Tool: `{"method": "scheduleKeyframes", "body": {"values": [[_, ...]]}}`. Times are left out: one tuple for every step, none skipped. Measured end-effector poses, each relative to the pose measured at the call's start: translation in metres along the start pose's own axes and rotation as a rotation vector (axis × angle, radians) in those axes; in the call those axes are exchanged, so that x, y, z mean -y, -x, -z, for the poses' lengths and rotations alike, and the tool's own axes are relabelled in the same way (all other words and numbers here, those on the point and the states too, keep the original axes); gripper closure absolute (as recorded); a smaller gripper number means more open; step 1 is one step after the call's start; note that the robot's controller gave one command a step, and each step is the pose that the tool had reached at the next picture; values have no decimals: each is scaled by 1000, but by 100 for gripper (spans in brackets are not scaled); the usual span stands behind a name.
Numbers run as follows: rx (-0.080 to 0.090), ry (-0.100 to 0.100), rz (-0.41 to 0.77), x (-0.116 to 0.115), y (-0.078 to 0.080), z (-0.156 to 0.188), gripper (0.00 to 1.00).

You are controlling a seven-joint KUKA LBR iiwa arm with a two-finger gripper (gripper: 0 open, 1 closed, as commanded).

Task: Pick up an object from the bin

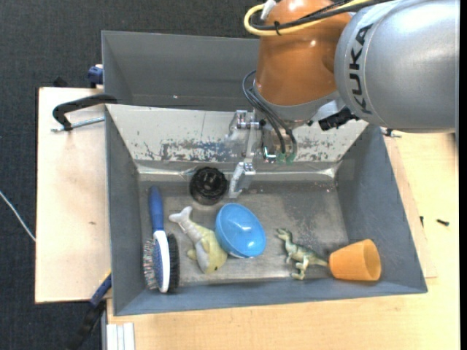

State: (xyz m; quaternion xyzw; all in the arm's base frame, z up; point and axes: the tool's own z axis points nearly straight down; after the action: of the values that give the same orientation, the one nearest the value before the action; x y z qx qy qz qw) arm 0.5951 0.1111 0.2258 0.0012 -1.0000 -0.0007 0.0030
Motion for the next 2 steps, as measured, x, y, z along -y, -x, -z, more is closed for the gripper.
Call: {"method": "scheduleKeyframes", "body": {"values": [[12, 1, 88, -79, -5, -142, 0], [18, 5, 170, 5, -48, -149, 0]]}}
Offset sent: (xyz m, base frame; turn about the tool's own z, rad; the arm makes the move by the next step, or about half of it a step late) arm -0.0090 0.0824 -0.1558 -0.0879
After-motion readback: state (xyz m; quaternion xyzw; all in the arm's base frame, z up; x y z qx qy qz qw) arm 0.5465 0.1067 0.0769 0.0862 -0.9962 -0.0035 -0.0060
